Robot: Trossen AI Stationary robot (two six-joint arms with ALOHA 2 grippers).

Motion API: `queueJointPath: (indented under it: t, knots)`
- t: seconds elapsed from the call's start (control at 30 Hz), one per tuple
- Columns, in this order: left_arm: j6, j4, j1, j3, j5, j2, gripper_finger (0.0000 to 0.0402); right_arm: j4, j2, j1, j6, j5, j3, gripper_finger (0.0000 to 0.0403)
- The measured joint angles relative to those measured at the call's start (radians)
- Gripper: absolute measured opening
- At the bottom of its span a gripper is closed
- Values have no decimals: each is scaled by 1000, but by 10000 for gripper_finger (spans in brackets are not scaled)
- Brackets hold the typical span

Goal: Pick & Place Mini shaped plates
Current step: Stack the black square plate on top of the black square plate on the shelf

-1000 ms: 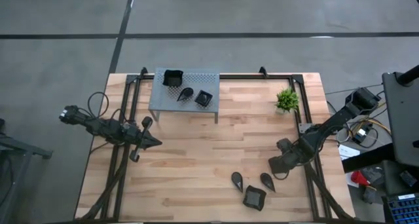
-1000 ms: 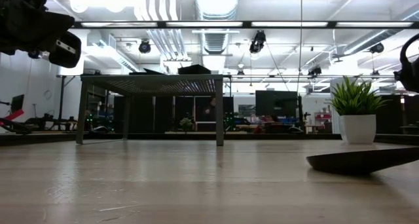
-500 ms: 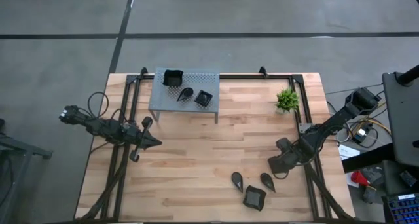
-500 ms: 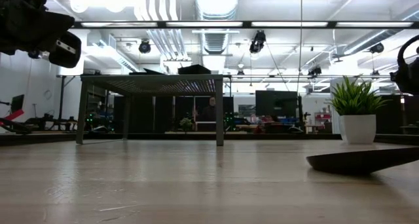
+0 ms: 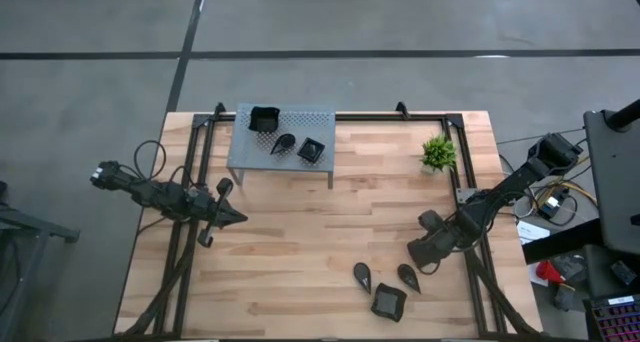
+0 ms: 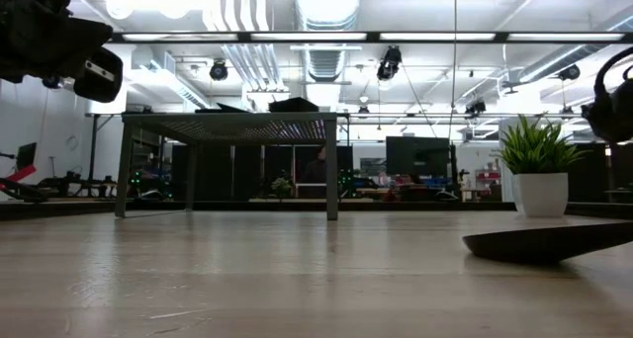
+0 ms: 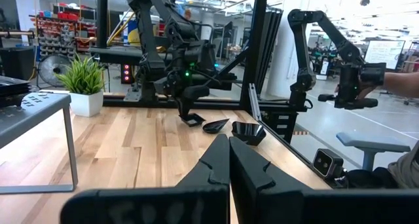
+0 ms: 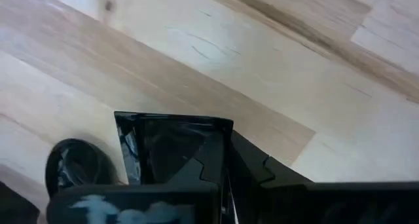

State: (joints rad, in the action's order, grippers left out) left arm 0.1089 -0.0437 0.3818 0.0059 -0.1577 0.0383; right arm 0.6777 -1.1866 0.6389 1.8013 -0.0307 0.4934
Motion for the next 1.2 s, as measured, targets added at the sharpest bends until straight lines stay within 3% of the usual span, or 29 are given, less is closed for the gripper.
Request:
queueJointPath:
  t: [0.37,0.67,0.9,1.2]
  knots:
    - [0,0,0,0,0,0,0,6,0,-103,-183,-76,77,8]
    - [0,0,0,0,0,0,0,4,0,-302,-533,-133,208,8]
    - [0,0,0,0,0,0,0,-2,1,-489,-865,-118,357,8]
    - [0,0,0,0,0,0,0,2,-28,-694,-1180,3,571,8]
